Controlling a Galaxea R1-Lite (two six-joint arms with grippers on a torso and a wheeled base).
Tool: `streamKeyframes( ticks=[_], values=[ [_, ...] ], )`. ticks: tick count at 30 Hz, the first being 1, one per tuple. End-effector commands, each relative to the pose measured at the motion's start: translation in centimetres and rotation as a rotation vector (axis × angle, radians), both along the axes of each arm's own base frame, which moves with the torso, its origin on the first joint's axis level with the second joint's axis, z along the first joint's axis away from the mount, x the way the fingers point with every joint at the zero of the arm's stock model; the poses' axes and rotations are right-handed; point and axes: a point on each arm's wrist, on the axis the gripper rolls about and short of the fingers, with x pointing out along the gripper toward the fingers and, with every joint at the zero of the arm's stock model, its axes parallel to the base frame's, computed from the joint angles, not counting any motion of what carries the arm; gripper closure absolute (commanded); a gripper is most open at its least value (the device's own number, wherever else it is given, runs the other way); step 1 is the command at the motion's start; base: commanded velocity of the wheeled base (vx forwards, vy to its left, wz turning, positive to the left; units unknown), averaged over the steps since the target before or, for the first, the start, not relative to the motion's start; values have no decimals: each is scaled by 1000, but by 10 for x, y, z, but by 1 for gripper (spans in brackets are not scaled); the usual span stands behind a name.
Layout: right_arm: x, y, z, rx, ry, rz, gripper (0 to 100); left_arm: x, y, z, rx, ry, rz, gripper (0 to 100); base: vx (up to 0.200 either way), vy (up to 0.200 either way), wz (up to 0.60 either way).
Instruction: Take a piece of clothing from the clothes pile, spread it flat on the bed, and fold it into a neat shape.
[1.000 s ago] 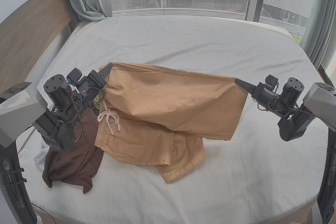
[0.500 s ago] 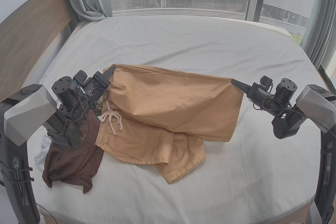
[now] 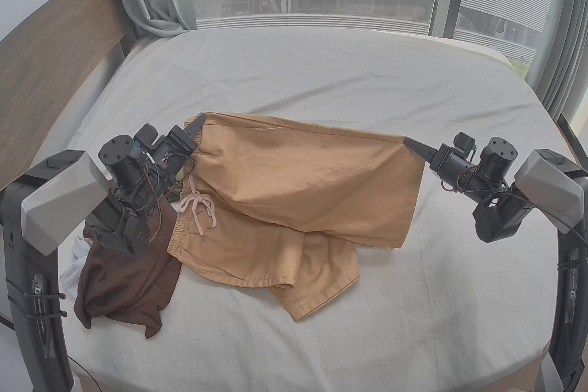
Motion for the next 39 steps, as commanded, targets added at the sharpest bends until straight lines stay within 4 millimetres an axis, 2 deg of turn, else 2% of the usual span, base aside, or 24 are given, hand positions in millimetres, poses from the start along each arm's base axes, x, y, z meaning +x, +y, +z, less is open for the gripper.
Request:
streamKeyframes(
  ticks=[1,15,16,29,30,39],
  values=[
    [3,1,1,0,-11,2,100,4,0,-5,0,4,2,100,0,0,0],
    [9,2,-6,1,-19,2,100,9,2,-4,-3,-11,6,100,0,0,0],
    [10,2,-6,1,-20,2,100,10,2,-4,-3,-12,6,0,0,0,0],
    [14,2,-15,-5,-29,-22,100,14,0,6,-8,-44,3,0,0,0,0],
    [15,2,-16,-7,-30,-22,0,14,1,7,-8,-44,4,0,0,0,0],
    [13,2,-14,1,-31,-52,0,18,1,10,-8,-36,6,0,0,0,0]
  ],
)
